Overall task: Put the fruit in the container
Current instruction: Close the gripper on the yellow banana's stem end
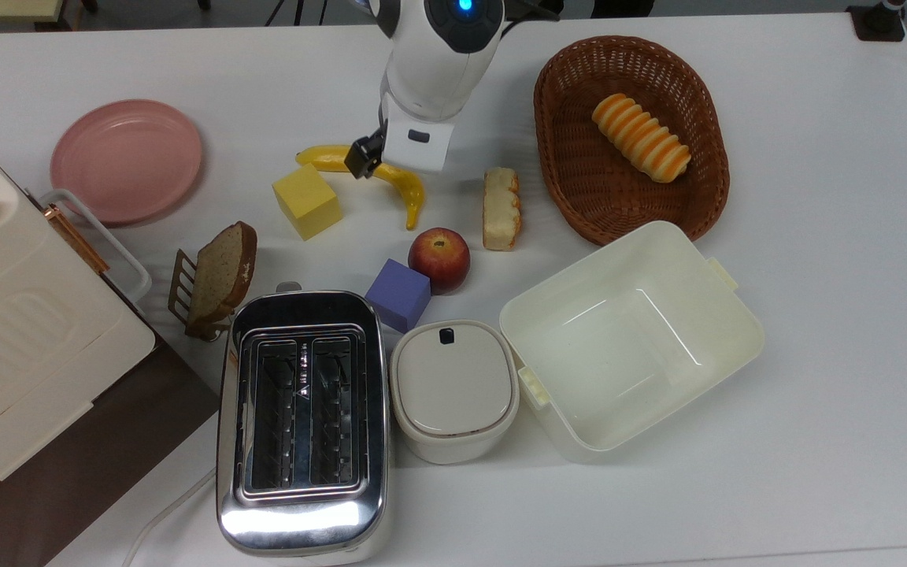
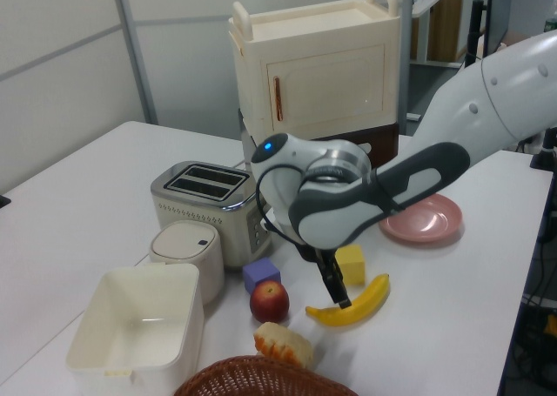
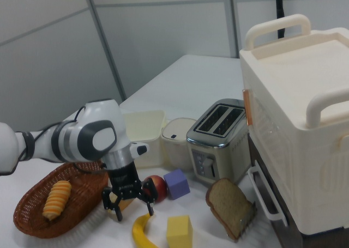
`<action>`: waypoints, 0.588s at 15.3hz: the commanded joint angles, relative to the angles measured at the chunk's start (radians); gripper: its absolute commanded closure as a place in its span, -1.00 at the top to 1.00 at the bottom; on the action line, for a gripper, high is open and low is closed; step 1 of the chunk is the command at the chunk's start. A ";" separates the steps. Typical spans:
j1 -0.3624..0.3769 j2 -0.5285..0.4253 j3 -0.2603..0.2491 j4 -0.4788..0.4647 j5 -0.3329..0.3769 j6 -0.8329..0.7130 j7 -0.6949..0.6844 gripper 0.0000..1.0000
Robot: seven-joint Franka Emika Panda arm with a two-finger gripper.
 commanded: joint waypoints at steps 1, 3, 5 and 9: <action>-0.008 -0.028 0.007 -0.080 -0.023 0.154 0.118 1.00; -0.015 -0.039 0.007 -0.106 -0.016 0.191 0.130 1.00; -0.028 -0.068 0.007 -0.148 -0.009 0.240 0.132 1.00; -0.025 -0.083 0.007 -0.180 -0.002 0.249 0.152 1.00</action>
